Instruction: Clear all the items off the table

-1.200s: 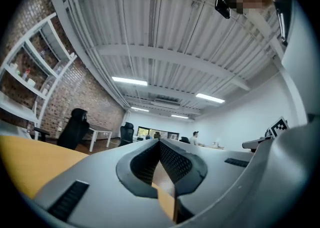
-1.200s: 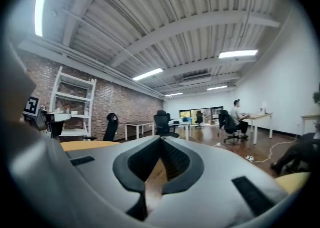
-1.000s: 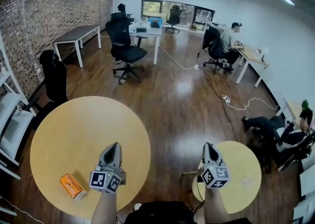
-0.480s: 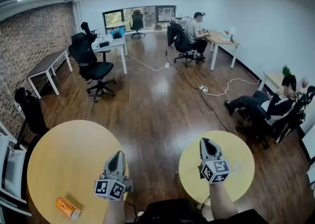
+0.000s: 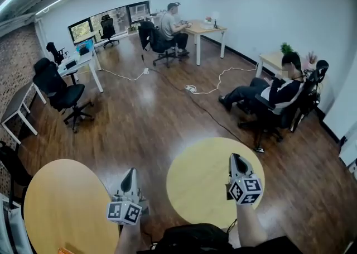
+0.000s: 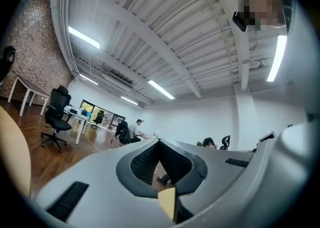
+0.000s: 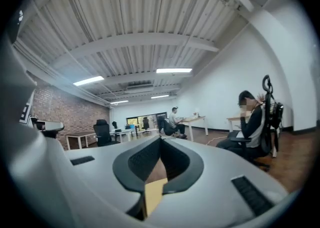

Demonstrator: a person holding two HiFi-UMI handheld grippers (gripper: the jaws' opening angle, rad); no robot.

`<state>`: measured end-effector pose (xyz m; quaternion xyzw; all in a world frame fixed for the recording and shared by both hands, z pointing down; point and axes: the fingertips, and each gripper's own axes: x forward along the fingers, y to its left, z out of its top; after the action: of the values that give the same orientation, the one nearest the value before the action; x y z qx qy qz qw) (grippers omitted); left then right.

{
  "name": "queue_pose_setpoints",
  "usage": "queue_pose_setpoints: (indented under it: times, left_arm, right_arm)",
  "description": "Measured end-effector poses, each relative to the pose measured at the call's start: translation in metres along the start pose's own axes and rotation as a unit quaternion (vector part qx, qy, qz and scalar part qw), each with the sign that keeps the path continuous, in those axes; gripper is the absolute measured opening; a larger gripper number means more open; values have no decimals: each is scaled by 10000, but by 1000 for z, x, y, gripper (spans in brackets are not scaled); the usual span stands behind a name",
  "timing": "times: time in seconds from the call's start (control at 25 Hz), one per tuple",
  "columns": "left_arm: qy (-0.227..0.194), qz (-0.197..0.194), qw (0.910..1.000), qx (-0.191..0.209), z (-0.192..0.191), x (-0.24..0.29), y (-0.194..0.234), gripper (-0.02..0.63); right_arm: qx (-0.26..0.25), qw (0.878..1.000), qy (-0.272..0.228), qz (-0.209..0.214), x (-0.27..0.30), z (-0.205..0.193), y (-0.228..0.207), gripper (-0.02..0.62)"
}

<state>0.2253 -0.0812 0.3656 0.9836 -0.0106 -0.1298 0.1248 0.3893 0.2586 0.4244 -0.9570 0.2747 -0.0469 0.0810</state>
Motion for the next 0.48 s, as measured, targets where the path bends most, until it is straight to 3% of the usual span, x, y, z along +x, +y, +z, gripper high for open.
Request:
queue_pose_setpoints:
  times: [0.24,0.48]
  left_arm:
    - [474,-923,9946,-36,-53,71,-87,2]
    - [726,-1568,9849,2,-76,102,-134,3]
  right_arm:
    - [239,9956,-137,-901,-42,-1,-106,4]
    - [52,9894,-335,-1409,-85,6,-130,5]
